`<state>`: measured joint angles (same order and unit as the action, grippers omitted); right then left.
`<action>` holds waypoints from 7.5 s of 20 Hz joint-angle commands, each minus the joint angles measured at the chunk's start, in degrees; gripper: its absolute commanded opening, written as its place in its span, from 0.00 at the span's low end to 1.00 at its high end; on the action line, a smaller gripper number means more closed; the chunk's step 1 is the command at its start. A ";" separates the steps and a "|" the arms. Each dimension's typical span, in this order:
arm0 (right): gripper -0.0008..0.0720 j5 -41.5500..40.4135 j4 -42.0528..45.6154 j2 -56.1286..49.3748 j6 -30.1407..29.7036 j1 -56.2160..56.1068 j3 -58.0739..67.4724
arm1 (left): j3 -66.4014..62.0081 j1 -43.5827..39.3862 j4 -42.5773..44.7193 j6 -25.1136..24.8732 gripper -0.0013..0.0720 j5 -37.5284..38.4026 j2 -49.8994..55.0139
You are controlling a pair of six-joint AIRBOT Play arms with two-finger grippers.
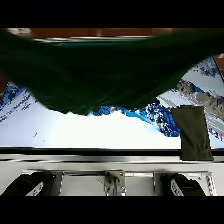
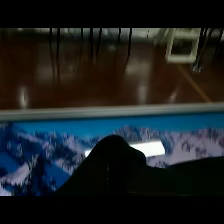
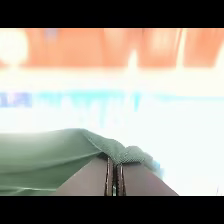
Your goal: Fold the shirts.
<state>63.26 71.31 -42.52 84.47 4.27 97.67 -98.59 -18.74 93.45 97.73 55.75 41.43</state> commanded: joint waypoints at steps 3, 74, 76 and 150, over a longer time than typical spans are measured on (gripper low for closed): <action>0.10 8.70 3.80 0.96 5.55 -0.04 14.10 | -9.07 0.94 0.72 0.11 0.08 1.38 -7.96; 0.94 8.50 -7.02 -37.55 -8.33 22.05 -55.08 | 58.31 25.51 -38.69 -19.28 0.08 4.72 36.48; 0.94 6.71 -6.99 -37.57 -6.95 19.63 -55.78 | 58.31 25.51 -38.69 -19.28 0.08 4.70 36.04; 0.10 -40.26 -18.38 -49.31 -17.42 -1.84 -30.95 | 30.21 19.21 -32.11 -20.13 0.08 -21.68 48.13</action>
<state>17.85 52.93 -91.81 65.84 2.42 66.72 -67.90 -0.25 60.58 77.34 25.19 88.79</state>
